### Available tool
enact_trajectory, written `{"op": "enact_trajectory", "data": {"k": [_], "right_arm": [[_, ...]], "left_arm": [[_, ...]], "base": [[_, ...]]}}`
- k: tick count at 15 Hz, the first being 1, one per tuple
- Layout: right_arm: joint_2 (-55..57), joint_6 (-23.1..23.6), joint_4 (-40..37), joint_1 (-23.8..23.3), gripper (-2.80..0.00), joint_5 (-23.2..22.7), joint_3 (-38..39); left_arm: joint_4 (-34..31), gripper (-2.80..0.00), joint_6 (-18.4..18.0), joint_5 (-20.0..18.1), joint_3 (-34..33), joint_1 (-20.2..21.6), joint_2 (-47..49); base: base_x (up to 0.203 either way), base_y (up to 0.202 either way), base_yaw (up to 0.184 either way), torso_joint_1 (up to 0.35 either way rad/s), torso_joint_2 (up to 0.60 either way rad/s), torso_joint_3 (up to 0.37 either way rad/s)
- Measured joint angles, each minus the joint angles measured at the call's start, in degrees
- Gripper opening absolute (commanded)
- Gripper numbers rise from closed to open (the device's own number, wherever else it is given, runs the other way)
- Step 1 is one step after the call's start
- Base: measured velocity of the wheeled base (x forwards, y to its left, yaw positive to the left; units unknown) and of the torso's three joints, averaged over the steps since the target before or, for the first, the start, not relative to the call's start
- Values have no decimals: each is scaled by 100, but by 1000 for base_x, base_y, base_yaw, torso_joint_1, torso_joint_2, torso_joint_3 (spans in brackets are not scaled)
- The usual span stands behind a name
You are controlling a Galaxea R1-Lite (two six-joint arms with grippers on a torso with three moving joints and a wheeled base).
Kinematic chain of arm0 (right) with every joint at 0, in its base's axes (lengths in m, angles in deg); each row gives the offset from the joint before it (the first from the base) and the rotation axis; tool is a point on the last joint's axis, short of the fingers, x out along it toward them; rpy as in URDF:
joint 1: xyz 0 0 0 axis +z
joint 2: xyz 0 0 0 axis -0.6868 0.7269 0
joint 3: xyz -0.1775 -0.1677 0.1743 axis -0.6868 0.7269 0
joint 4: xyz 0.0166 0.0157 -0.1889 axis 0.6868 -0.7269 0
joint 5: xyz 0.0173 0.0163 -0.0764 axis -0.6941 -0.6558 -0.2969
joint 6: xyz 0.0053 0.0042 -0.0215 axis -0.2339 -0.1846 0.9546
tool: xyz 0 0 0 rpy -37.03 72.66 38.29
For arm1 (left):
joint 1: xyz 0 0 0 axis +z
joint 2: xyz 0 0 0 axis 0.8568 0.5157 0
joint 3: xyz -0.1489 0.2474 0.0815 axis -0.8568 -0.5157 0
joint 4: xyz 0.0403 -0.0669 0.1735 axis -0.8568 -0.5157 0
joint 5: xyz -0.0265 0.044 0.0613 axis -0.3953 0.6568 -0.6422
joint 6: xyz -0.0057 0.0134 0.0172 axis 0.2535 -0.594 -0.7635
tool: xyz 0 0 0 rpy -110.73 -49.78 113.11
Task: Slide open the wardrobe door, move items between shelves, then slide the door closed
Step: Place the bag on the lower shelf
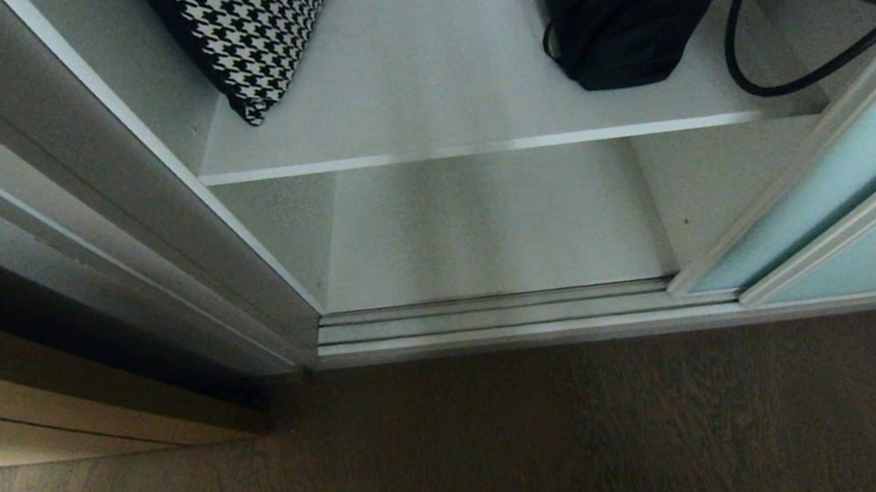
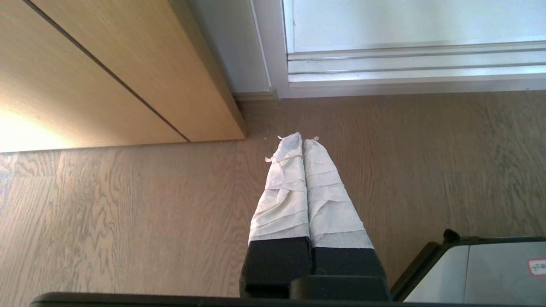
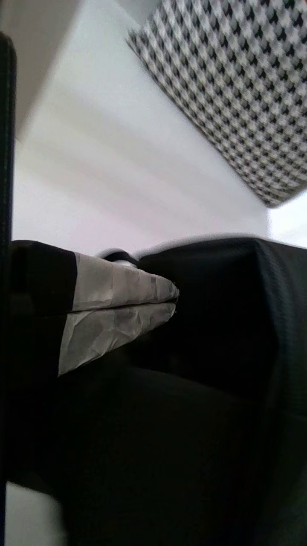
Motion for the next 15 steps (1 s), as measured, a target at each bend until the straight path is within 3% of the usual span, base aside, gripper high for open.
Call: {"op": "enact_trajectory", "data": {"k": [6, 15], "right_arm": [[809, 279, 202, -58, -280, 39, -804], [1022, 254, 173, -119, -280, 191, -756]], "left_arm": [[2, -280, 5, 0, 0, 0, 0], [3, -280, 2, 0, 0, 0, 0]], "base": [[0, 0, 0, 0, 0, 0], [0, 0, 0, 0, 0, 0]]}}
